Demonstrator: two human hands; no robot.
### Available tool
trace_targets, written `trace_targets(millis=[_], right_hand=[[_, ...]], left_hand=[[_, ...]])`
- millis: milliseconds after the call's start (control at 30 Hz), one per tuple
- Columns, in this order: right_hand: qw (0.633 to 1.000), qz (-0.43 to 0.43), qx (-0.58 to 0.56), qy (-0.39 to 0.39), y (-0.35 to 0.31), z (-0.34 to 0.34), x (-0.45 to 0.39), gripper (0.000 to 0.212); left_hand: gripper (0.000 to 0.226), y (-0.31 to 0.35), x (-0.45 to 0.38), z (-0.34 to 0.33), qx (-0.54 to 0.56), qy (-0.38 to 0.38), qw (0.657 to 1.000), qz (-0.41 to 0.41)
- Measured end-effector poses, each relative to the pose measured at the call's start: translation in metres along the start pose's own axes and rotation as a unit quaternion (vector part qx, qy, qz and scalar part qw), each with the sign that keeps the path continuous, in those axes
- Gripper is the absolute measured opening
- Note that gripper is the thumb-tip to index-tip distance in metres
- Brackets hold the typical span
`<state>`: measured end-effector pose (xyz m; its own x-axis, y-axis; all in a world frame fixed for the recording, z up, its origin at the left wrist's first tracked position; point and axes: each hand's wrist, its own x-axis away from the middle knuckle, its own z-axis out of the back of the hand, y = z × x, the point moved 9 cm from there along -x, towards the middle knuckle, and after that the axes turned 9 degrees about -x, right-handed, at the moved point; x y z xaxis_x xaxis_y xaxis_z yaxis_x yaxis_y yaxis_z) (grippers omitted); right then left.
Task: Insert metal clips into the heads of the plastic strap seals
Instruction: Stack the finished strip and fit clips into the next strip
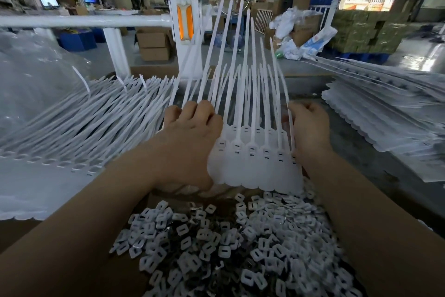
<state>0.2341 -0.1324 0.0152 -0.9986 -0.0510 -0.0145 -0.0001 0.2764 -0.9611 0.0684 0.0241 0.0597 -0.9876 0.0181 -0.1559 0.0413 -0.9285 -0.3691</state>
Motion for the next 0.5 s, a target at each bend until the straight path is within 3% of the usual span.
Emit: trace_targets(millis=[200,500], right_hand=[[0.998,0.052,0.026,-0.028,-0.011,-0.007,0.004,0.030],[0.983,0.068,0.139,-0.098,0.003,-0.022,0.005,0.053]], left_hand=[[0.087,-0.011,-0.006,-0.005,-0.011,0.051,0.998,0.018],[0.092,-0.025,-0.013,-0.043,0.098,0.030,0.994,0.029]])
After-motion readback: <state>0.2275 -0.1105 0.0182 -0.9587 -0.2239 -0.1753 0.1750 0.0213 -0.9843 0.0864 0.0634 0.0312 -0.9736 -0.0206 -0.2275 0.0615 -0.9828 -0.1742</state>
